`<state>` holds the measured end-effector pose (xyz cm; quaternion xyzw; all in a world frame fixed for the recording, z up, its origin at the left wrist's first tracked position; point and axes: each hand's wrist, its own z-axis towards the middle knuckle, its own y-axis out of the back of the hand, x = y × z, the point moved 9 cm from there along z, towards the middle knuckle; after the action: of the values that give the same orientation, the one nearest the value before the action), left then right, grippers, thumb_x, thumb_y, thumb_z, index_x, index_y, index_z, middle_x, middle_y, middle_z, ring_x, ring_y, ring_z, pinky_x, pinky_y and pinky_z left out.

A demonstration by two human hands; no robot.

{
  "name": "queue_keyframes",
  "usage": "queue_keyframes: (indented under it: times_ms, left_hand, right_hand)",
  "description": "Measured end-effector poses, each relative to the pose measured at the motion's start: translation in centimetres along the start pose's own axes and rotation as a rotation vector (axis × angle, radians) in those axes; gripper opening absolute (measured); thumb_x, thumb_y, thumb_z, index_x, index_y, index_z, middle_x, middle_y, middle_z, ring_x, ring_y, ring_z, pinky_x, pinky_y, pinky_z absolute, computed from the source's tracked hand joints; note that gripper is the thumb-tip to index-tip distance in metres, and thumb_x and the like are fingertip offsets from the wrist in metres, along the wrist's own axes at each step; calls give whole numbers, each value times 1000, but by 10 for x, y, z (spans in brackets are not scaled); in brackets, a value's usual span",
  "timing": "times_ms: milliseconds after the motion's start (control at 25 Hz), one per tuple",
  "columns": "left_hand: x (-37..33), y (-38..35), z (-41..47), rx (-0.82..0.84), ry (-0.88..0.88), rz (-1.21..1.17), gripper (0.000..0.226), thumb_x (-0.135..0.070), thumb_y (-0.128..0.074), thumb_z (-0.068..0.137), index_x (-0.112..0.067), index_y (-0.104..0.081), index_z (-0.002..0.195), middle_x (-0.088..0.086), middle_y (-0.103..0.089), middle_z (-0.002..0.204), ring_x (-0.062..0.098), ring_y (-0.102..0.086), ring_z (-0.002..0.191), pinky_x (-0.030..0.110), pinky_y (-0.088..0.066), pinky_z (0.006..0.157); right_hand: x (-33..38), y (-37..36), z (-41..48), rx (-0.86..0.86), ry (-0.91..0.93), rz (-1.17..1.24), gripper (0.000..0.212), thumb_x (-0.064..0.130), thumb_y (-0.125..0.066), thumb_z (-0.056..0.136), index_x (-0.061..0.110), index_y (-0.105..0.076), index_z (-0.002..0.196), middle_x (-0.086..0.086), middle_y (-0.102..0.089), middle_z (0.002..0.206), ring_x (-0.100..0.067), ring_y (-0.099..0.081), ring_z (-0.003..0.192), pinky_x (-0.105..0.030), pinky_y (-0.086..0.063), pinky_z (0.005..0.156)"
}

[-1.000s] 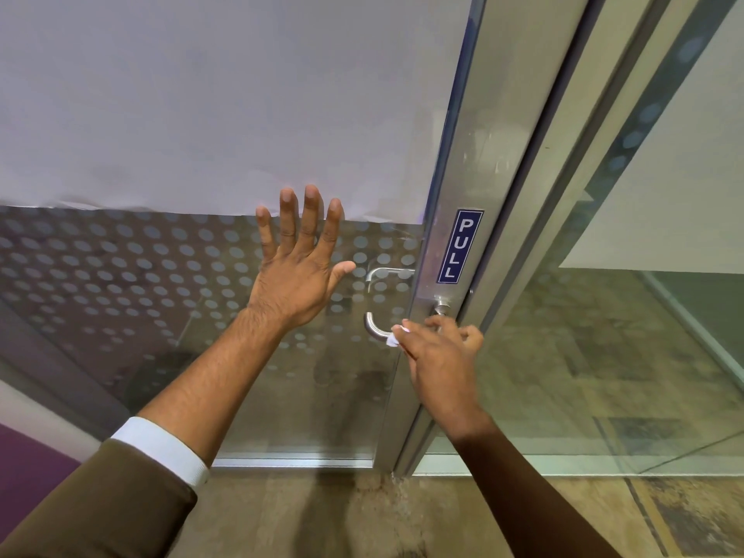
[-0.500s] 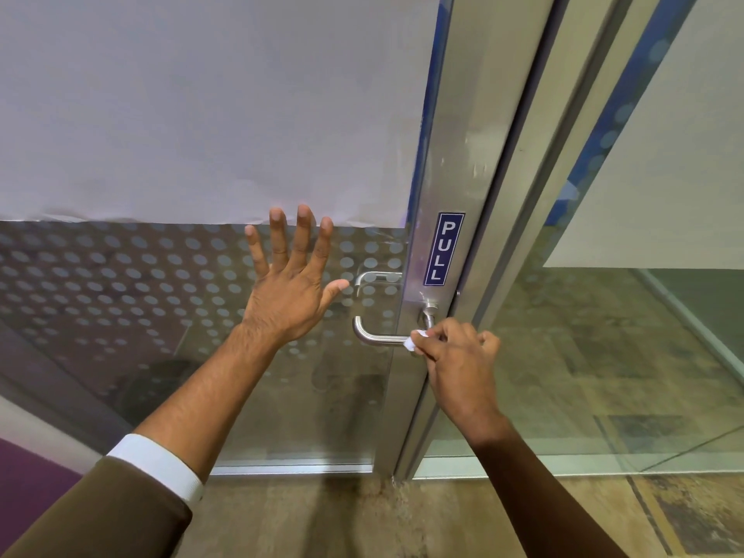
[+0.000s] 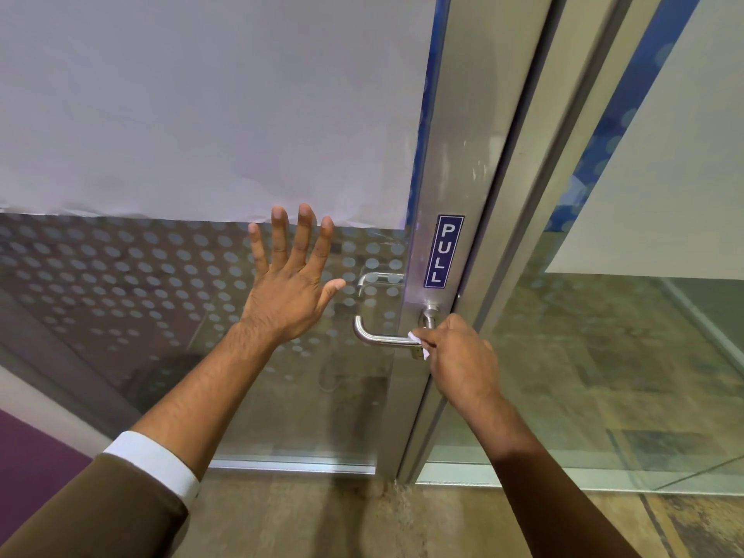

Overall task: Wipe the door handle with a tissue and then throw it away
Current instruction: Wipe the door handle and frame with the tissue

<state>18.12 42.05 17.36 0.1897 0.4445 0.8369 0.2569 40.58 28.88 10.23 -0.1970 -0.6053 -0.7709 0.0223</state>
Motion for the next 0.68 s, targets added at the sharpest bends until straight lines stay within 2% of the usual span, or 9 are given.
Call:
queue_keyframes:
  times_ms: [80,200,360,520,680]
  left_hand:
    - [0,0,1,15,12,-11,98,-74,-30,106,-22,28,165,4,53,162,34,50,147,71,17,121]
    - [0,-2,0,29,23,-20,97,-70,-34,107,-21,26,166,5,51,163,36,45,149,73,14,122]
    - [2,-2,-1,18,44,3,95,-65,-36,109,-19,22,169,8,45,167,44,26,155,76,9,124]
    - [3,-2,-2,13,56,8,95,-63,-39,109,-19,19,170,8,43,168,45,22,157,77,4,124]
    - [4,-1,-4,15,73,24,96,-62,-43,109,-18,17,170,10,41,170,48,20,158,80,1,125]
  right_hand:
    - [-5,7,7,11,-6,-38,25,36,-66,99,46,-69,122,6,-51,96,-21,-62,89,-39,-54,77]
    - [-1,13,13,69,-11,-122,29,25,-66,98,41,-70,122,0,-54,106,-26,-63,99,-41,-54,83]
    - [37,10,-5,-5,78,-282,23,14,-67,89,29,-75,105,-4,-58,116,-27,-60,103,-42,-43,85]
    - [27,19,4,-7,46,-233,16,15,-68,94,24,-75,105,-3,-54,122,-26,-50,109,-43,-41,88]
    - [33,14,6,33,120,-254,21,9,-67,92,23,-76,104,-4,-58,119,-28,-53,110,-41,-41,87]
